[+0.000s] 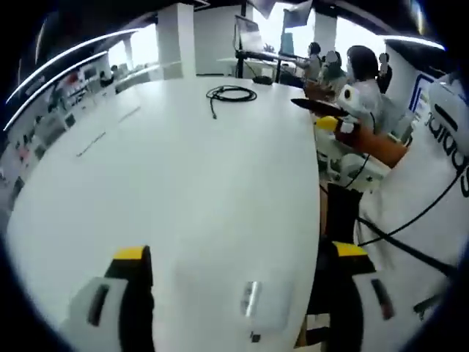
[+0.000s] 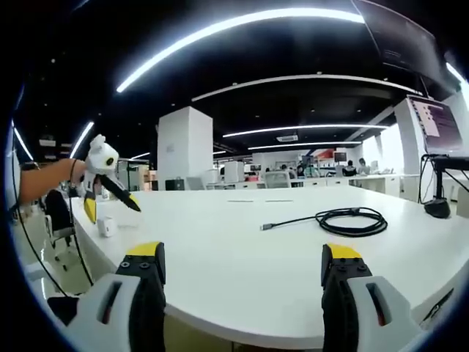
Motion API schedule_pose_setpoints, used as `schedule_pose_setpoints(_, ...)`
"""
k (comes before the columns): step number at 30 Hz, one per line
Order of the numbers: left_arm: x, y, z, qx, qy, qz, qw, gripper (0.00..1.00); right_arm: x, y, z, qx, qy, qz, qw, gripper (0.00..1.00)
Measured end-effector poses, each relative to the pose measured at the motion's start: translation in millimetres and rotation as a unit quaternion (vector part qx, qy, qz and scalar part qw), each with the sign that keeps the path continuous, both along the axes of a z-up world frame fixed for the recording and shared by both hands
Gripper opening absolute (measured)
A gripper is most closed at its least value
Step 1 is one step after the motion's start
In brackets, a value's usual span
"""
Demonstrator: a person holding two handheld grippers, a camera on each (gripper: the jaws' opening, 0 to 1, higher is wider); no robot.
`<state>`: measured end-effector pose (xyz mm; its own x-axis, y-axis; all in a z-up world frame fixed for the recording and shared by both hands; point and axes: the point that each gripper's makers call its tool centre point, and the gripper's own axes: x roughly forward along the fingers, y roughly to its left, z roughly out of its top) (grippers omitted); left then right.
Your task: Plug the desk Type‑C cable into the charger adapter.
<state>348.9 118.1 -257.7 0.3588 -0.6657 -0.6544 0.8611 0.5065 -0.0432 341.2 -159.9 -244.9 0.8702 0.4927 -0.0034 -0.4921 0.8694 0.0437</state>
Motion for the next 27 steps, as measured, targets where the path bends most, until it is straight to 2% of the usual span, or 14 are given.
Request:
schedule_pose_setpoints(1, 2.3, -2.1, 3.4, -0.004, -0.028, 0.0, 0.9996, 1.0, -0.1, 0.1, 0.1, 0.0, 0.0, 0.0, 1.0, 0.89)
schedule_pose_setpoints(2, 6.2, -4.1, 11.0, -0.015, -0.071, 0.0, 0.9974, 1.0, -0.7, 0.9, 0.7, -0.001, -0.001, 0.0, 1.0, 0.89)
schedule_pose_setpoints(4, 8.9, -5.5, 21.7, -0.041, -0.112, 0.015, 0.9928, 1.0, -0.9, 0.8, 1.6, -0.001, -0.002, 0.0, 1.0, 0.89)
schedule_pose_setpoints(6, 9.1, -7.0, 28.3, -0.061, -0.134, 0.032, 0.9886, 1.0, -1.2, 1.3, 2.1, -0.002, -0.002, 0.0, 1.0, 0.89)
schedule_pose_setpoints(8, 8.8, -9.7, 36.8, -0.093, -0.161, 0.056, 0.981, 1.0, -1.2, 1.0, 2.3, -0.002, -0.003, -0.001, 1.0, 0.89)
schedule_pose_setpoints(9, 8.1, -10.9, 39.3, -0.104, -0.167, 0.064, 0.9784, 1.0, -1.2, 0.8, 2.7, -0.002, -0.003, -0.001, 1.0, 0.89)
schedule_pose_setpoints(10, 7.5, -9.2, 41.1, -0.12, -0.174, 0.089, 0.9734, 1.0, -1.3, 0.8, 3.0, -0.003, -0.003, -0.001, 1.0, 0.89)
schedule_pose_setpoints(13, 6.6, -6.3, 43.4, -0.142, -0.194, 0.121, 0.963, 1.0, -1.4, 0.0, 4.5, -0.004, -0.004, -0.003, 1.0, 0.89)
schedule_pose_setpoints(15, 6.7, -2.1, 45.3, -0.156, -0.212, 0.151, 0.9528, 1.0, -1.4, -0.4, 6.0, -0.004, -0.005, -0.004, 1.0, 0.89)
schedule_pose_setpoints(16, 6.6, -1.7, 45.7, -0.159, -0.215, 0.156, 0.951, 1.0, -1.5, -0.4, 6.5, -0.005, -0.005, -0.004, 1.0, 0.89)
schedule_pose_setpoints(17, 4.8, -1.1, 46.2, -0.174, -0.216, 0.172, 0.9451, 1.0, -1.5, -0.4, 6.9, -0.006, -0.006, -0.004, 1.0, 0.89)
schedule_pose_setpoints(21, 0.2, 6.4, 54.0, -0.18, -0.262, 0.216, 0.9233, 1.0, -1.6, -0.1, 8.0, -0.006, -0.008, -0.003, 0.9999, 0.89)
schedule_pose_setpoints(23, -2.7, 13.4, 54.1, -0.173, -0.269, 0.242, 0.9162, 1.0, -2.0, 0.8, 8.2, -0.006, -0.008, -0.002, 0.9999, 0.9)
schedule_pose_setpoints(27, -8.9, 31.3, 55.9, -0.192, -0.277, 0.299, 0.893, 1.0, -2.9, 1.9, 11.2, -0.009, -0.013, 0.001, 0.9999, 0.9)
